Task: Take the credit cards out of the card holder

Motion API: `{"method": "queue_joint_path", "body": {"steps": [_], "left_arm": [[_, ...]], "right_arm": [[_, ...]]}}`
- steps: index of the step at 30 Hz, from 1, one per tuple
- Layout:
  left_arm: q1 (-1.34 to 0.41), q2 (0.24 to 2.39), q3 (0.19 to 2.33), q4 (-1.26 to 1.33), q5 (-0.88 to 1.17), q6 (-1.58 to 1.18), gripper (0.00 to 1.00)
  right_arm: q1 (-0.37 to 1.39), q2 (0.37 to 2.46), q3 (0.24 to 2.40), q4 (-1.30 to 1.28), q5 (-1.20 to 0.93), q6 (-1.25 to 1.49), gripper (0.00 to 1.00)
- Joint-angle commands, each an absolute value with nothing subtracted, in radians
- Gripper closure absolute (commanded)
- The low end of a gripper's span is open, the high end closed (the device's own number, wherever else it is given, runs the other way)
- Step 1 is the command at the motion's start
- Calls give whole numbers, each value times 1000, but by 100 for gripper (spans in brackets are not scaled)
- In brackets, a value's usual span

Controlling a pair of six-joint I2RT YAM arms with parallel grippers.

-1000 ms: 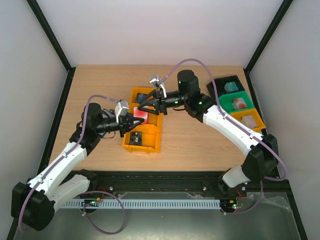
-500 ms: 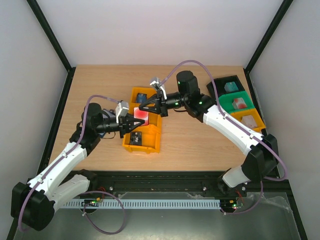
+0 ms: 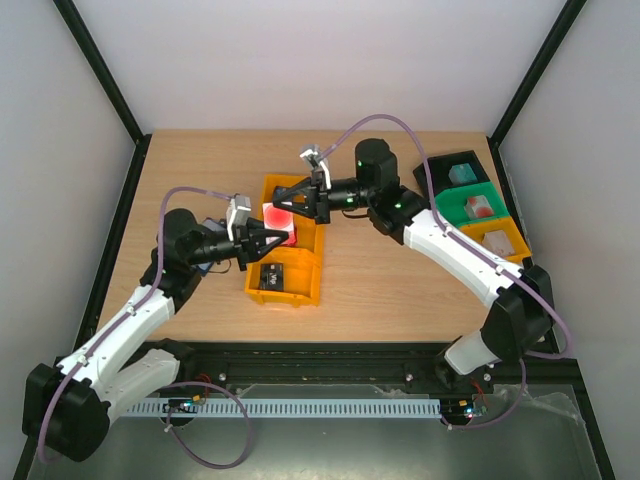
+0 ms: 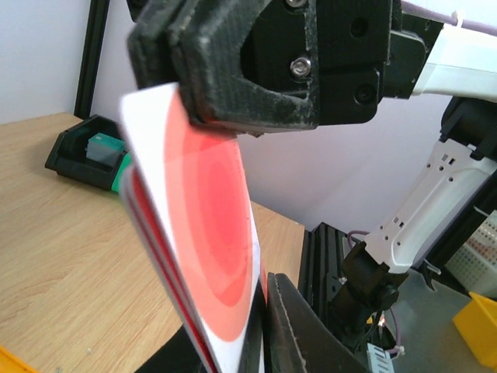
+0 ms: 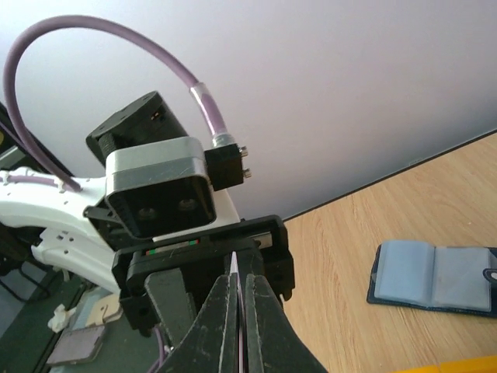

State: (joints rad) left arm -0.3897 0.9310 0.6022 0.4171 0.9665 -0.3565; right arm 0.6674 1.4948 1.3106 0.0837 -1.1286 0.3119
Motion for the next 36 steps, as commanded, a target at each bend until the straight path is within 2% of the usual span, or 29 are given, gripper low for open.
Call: {"method": "queue_joint_path", "body": {"steps": [1,13,36], "left_arm": [[-395,919,590,528,982,-405,86],[-382,906,580,546,957,-428,78],[-380,899,578,538,969,-414,77]], "right_arm": [[661,1531,1289,248,-1045,423,99],[652,1552,1278,338,-1037,516,98],[626,1532,1250,392,-1026,568,98]]}}
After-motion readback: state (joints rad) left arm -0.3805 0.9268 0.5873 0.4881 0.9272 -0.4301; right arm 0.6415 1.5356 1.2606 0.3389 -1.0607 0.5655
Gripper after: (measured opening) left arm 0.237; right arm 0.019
